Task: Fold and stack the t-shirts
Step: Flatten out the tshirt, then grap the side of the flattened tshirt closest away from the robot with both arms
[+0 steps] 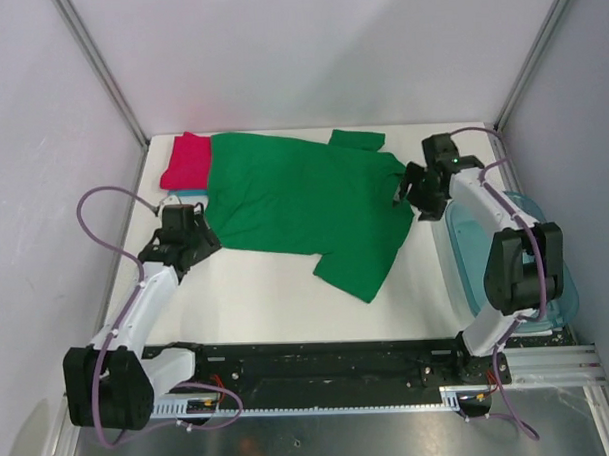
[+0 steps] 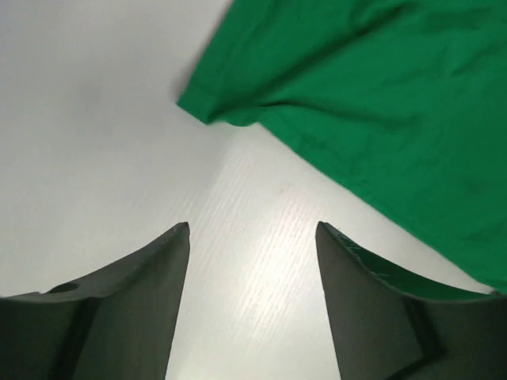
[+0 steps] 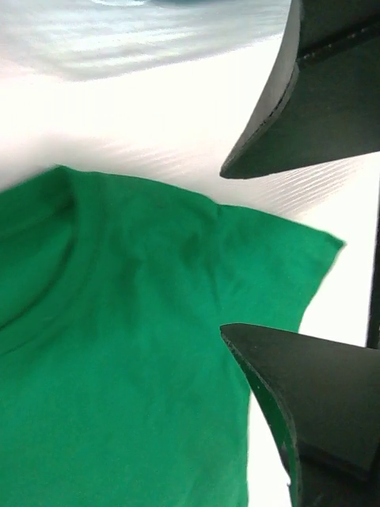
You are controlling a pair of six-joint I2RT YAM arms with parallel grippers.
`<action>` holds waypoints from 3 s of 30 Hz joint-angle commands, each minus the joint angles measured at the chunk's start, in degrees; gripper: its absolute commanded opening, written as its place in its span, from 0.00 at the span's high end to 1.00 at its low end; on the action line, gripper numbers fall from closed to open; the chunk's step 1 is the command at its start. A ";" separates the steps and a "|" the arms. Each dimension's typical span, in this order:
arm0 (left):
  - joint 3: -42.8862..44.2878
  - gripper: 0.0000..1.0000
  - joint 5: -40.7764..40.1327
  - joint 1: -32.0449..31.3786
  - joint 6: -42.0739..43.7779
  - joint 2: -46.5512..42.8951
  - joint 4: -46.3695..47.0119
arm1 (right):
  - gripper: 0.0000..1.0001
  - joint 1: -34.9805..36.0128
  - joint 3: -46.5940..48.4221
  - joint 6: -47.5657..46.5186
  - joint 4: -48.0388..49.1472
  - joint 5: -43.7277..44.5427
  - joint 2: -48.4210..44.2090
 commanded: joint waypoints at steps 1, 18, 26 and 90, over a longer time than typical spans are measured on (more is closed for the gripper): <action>-2.62 0.27 4.05 1.02 -4.51 -6.02 1.14 | 0.21 7.38 -6.99 -0.08 -0.63 10.29 -9.25; -3.72 0.46 -3.93 2.44 -8.16 -15.36 -8.54 | 0.46 34.41 -34.33 21.78 7.01 19.23 -21.71; -4.77 0.48 -5.88 2.85 -9.16 -17.05 -10.04 | 0.49 37.68 -35.45 23.25 10.25 19.55 -16.64; 0.60 0.58 -8.97 3.11 -14.04 21.30 8.92 | 1.00 29.16 -47.11 18.78 -3.59 17.21 -40.21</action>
